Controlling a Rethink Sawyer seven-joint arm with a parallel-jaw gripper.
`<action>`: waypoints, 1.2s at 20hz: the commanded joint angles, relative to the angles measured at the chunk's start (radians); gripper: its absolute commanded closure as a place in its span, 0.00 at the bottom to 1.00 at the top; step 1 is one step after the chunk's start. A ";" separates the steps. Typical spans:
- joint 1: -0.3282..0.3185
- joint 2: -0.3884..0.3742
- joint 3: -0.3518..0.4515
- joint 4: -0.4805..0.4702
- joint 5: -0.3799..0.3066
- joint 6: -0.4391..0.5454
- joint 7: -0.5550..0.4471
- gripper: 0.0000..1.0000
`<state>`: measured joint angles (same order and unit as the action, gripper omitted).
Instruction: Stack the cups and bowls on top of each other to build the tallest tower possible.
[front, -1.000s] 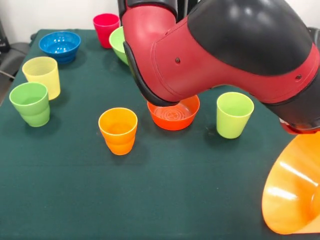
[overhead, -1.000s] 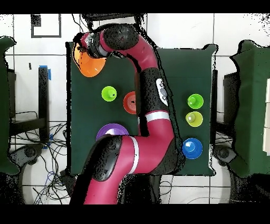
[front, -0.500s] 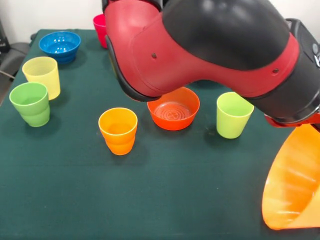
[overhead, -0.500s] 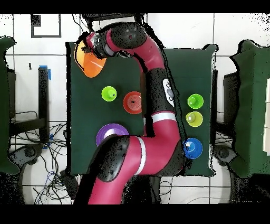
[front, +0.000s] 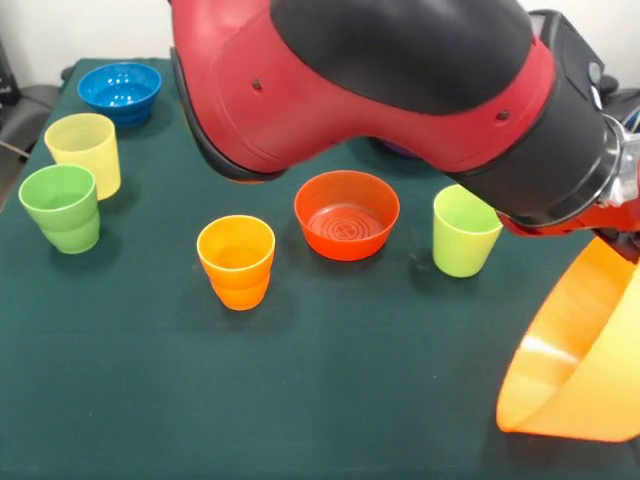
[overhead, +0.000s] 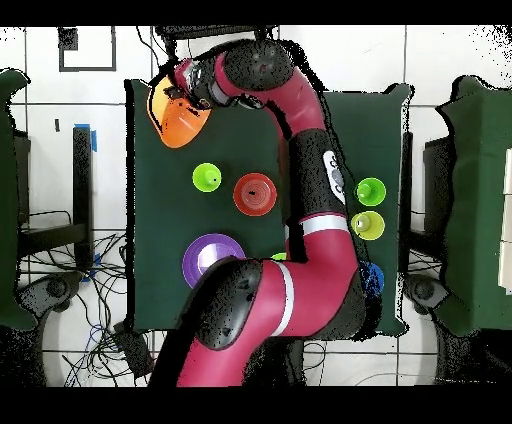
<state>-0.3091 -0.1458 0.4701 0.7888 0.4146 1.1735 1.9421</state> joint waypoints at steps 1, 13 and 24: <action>-0.033 -0.044 0.086 0.166 0.038 0.053 -0.015 1.00; -0.112 -0.215 0.202 0.535 0.089 -0.145 -0.076 1.00; -0.239 -0.231 0.358 0.747 0.008 -0.300 -0.172 1.00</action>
<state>-0.5054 -0.3476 0.7216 1.3690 0.4589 0.9723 1.9421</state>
